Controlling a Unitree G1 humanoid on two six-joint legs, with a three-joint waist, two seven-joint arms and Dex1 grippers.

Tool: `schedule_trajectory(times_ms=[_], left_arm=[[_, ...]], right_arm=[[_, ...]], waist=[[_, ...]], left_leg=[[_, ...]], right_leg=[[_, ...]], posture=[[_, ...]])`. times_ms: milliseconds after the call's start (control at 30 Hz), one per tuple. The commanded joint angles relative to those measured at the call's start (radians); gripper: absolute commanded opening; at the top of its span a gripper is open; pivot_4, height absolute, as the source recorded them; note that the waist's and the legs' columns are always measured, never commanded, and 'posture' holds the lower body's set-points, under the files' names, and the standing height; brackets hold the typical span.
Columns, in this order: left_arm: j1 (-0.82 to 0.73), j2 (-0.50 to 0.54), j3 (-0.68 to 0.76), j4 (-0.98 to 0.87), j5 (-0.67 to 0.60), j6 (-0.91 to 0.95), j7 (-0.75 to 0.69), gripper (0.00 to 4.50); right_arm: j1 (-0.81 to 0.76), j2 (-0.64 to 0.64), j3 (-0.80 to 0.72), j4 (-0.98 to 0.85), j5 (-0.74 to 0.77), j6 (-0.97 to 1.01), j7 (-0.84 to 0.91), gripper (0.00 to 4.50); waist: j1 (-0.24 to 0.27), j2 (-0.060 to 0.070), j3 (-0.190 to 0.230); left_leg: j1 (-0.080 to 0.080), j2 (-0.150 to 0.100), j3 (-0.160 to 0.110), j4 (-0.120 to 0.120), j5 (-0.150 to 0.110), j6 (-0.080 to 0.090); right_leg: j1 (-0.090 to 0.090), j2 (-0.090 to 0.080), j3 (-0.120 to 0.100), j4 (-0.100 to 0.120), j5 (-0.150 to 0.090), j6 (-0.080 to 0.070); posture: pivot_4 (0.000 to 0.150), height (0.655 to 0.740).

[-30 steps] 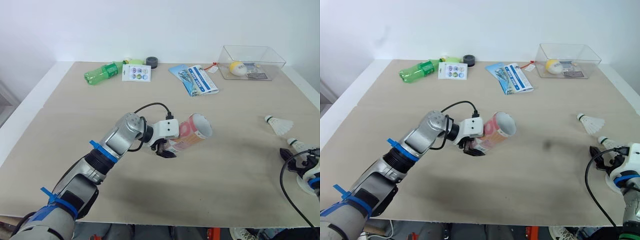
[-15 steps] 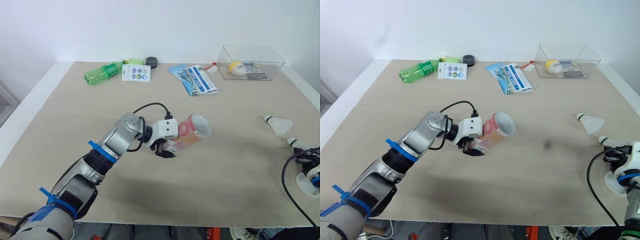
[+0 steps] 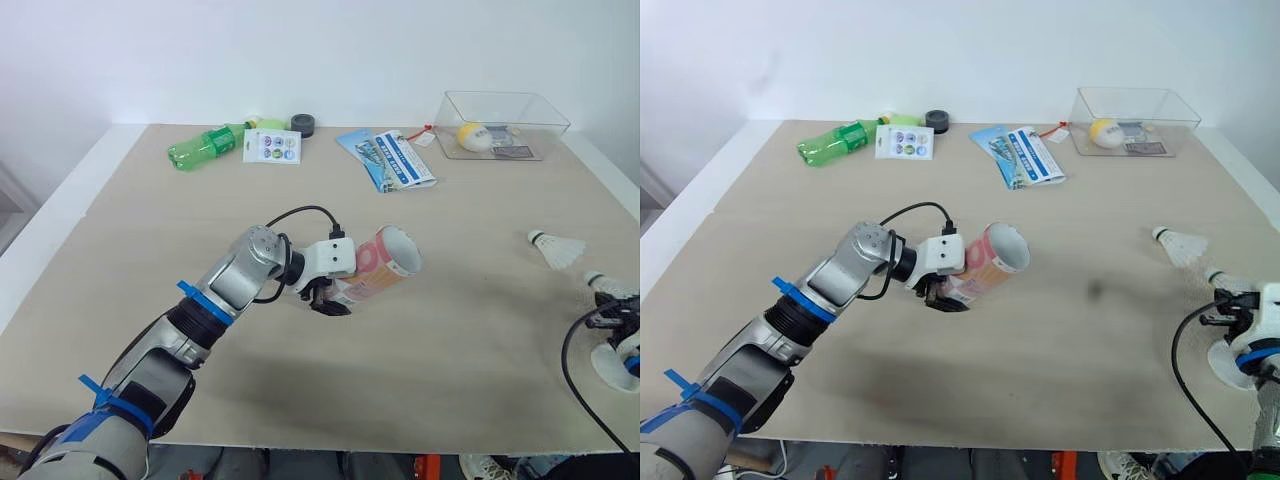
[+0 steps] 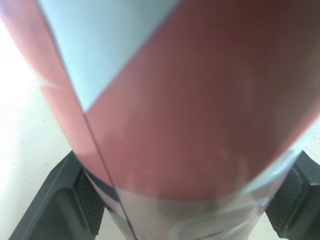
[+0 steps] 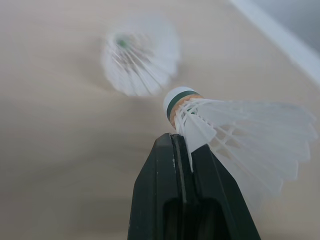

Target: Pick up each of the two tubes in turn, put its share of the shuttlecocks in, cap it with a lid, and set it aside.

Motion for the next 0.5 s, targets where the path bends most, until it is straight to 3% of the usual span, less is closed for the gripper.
schedule_trajectory(times_ms=[33, 200, 333, 500], left_arm=[[-0.020, 0.001, 0.002, 0.030, 0.000, -0.033, -0.011, 3.69], [-0.050, -0.020, 0.014, 0.135, 0.013, -0.114, 0.010, 3.69], [-0.064, -0.033, 0.025, 0.193, 0.015, -0.149, 0.025, 3.69], [-0.069, -0.038, 0.036, 0.228, 0.015, -0.162, 0.030, 3.69]], right_arm=[[0.000, -0.104, -0.001, -0.183, -0.018, -0.005, 0.052, 0.04], [-0.093, -0.295, 0.072, -0.348, -0.011, -0.001, 0.211, 0.04], [-0.218, -0.350, 0.177, -0.450, 0.047, 0.008, 0.330, 0.04], [-0.467, -0.370, 0.413, -0.550, 0.115, 0.012, 0.568, 0.04]], waist=[[0.000, 0.002, 0.000], [0.000, 0.002, 0.000], [0.000, -0.003, 0.001], [0.001, -0.003, 0.002]], left_leg=[[0.000, 0.000, 0.000, 0.000, 0.000, 0.000], [0.001, -0.001, 0.001, 0.001, 0.000, 0.001], [0.001, 0.000, 0.000, 0.001, 0.001, 0.001], [-0.002, -0.001, 0.000, 0.000, 0.001, 0.001]], right_leg=[[0.000, 0.000, 0.000, 0.000, 0.000, 0.000], [0.000, 0.000, 0.001, 0.000, 0.001, 0.001], [0.001, 0.000, 0.000, 0.000, 0.001, 0.000], [-0.001, -0.001, 0.000, -0.001, 0.000, 0.000]], posture=[[0.150, 0.7400], [0.150, 0.7400], [0.150, 0.7400], [0.150, 0.7400]])
